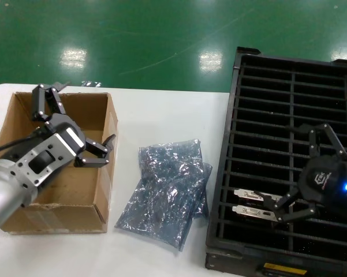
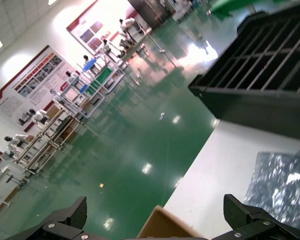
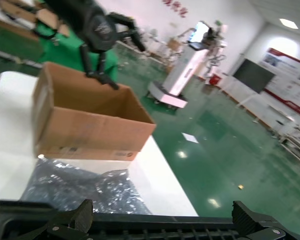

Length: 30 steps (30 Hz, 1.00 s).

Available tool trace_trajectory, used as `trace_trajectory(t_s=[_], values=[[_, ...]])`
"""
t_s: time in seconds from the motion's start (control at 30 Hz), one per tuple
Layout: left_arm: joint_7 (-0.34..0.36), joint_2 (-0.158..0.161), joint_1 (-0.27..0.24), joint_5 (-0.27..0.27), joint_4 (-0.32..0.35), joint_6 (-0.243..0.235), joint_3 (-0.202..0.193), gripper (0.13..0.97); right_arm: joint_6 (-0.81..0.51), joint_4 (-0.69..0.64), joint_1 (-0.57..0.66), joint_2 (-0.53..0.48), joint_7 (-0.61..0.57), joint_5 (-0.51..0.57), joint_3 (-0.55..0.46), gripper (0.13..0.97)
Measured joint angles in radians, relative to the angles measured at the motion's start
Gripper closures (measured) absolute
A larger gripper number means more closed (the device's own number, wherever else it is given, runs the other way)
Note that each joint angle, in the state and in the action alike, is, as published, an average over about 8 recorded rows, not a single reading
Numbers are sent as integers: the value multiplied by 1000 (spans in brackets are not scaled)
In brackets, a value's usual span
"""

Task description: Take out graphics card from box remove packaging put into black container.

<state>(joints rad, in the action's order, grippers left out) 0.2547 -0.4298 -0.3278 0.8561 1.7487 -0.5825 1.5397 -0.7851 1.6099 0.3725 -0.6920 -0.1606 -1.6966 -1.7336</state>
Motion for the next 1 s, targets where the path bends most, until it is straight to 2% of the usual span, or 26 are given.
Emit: trace_trajectory(t_s=[1.0], values=[[-134,68,172,496,-78,306,32,132,413,-5,-196,206,84,-54,70,129]])
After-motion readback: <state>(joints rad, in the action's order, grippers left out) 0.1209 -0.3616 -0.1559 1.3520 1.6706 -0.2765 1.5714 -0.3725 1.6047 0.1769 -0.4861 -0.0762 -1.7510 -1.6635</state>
